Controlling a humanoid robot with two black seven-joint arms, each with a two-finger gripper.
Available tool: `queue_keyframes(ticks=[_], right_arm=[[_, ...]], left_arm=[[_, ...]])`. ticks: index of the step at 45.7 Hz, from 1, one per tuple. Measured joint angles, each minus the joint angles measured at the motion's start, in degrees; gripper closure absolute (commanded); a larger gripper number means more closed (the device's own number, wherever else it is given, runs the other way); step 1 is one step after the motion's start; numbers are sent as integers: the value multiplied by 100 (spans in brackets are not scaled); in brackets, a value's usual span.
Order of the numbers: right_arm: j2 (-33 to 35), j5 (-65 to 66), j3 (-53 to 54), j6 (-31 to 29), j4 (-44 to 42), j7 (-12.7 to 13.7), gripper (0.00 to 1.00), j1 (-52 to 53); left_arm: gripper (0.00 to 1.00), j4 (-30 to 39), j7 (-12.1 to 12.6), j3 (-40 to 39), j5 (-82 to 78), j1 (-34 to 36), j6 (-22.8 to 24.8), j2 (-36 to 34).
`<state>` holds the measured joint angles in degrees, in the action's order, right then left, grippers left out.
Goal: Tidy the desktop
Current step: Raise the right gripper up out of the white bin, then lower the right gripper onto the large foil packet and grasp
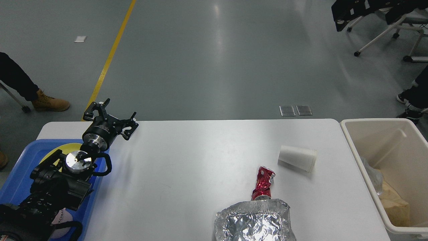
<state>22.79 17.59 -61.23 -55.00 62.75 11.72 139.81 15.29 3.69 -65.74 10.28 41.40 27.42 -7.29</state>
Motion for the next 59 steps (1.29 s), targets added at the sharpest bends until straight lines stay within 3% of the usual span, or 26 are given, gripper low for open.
queue_keyframes(ticks=[8,17,28,59], right_arm=[[170,55,-278,135,1509,13,0,-121],[114,56,-397,2024,2938,8,0,-619],[1,-25,-327,2307,3049,5,0,-1139],[-196,-488,706,2631,2714,51,2,-3904]], left_arm=[[4,0,0,0,0,-1,0,0],[4,0,0,0,0,-2,0,-1],[4,0,0,0,0,-1,0,-1],[4,0,0,0,0,-2,0,-1]])
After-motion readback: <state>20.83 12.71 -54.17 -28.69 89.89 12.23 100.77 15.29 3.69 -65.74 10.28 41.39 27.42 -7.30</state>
